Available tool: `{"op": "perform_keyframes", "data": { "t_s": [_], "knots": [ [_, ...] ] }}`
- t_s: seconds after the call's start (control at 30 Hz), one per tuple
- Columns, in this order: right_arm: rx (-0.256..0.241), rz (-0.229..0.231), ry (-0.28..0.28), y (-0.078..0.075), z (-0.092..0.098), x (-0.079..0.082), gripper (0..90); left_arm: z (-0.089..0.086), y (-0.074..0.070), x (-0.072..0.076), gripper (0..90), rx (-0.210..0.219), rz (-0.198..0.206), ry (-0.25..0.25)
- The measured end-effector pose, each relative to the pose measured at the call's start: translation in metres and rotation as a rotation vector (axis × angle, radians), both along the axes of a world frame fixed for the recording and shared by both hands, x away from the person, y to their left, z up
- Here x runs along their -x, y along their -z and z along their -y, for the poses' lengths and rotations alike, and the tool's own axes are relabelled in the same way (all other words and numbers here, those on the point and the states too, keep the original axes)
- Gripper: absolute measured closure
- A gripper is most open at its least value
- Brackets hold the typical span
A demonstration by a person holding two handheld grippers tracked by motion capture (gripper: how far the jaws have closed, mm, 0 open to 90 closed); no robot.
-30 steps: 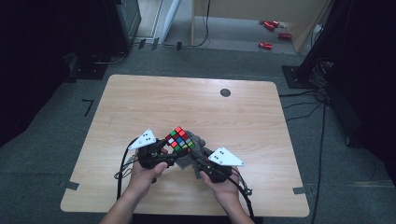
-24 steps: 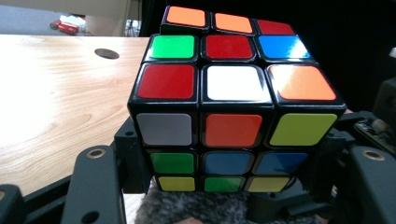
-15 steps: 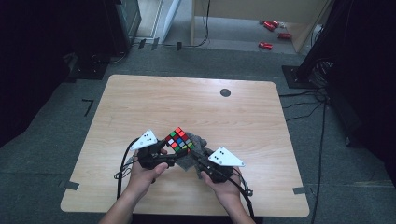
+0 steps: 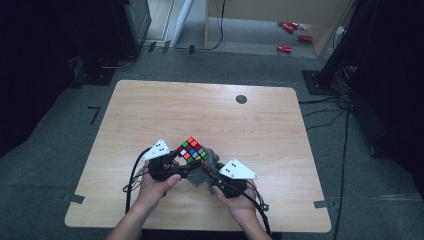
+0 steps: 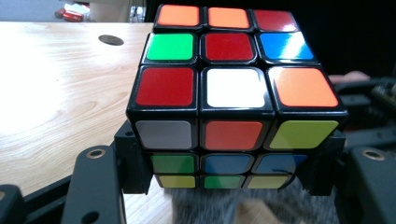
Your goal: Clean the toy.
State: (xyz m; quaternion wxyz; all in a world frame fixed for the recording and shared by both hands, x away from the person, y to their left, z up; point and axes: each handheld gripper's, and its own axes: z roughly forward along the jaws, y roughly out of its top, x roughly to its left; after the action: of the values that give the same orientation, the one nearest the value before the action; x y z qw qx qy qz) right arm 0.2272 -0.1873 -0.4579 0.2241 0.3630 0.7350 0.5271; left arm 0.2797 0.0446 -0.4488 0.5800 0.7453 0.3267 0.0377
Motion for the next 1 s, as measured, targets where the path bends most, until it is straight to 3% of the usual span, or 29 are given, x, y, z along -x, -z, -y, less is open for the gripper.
{"op": "perform_keyframes", "data": {
  "t_s": [0.17, 0.3, 0.43, 0.47, 0.57, 0.67, 0.7, 0.77, 0.83, 0.93, 1.0],
  "knots": [
    [0.012, -0.002, -0.002, 0.001, -0.003, 0.002, 74.4, 0.001, 0.0, 0.0, 35.4, -0.006, 0.0, -0.006],
    [0.038, 0.001, -0.072, 0.004, -0.017, 0.008, 74.4, 0.0, -0.001, 0.0, 35.4, 0.002, -0.003, -0.012],
    [0.039, 0.008, -0.053, 0.001, -0.012, 0.005, 74.4, -0.001, -0.001, 0.0, 35.4, 0.018, -0.005, -0.001],
    [-0.002, 0.0, -0.001, -0.001, -0.001, 0.0, 74.5, 0.0, -0.002, 0.001, 35.4, 0.018, -0.006, 0.002],
    [-0.023, -0.007, 0.015, 0.0, 0.004, -0.003, 74.6, 0.003, -0.001, 0.002, 35.3, 0.007, 0.0, 0.002],
    [-0.003, -0.021, -0.054, 0.005, -0.012, 0.005, 74.5, 0.004, 0.0, 0.002, 35.4, 0.02, -0.01, 0.004],
    [-0.003, -0.021, -0.054, 0.005, -0.012, 0.005, 74.5, 0.003, -0.001, 0.001, 35.4, 0.021, -0.008, 0.002],
    [0.05, 0.013, -0.084, 0.001, -0.019, 0.008, 74.4, 0.001, -0.002, 0.001, 35.4, 0.036, -0.009, 0.003],
    [0.015, 0.014, -0.065, -0.005, -0.008, 0.004, 74.5, -0.001, -0.004, 0.001, 35.4, 0.053, -0.005, 0.006],
    [-0.027, 0.001, -0.019, -0.005, 0.002, 0.0, 74.5, 0.0, -0.005, 0.001, 35.3, 0.038, -0.003, 0.007],
    [-0.02, -0.007, -0.031, -0.001, -0.002, 0.001, 74.4, 0.001, -0.003, 0.001, 35.4, 0.03, -0.008, 0.007]
  ]
}}
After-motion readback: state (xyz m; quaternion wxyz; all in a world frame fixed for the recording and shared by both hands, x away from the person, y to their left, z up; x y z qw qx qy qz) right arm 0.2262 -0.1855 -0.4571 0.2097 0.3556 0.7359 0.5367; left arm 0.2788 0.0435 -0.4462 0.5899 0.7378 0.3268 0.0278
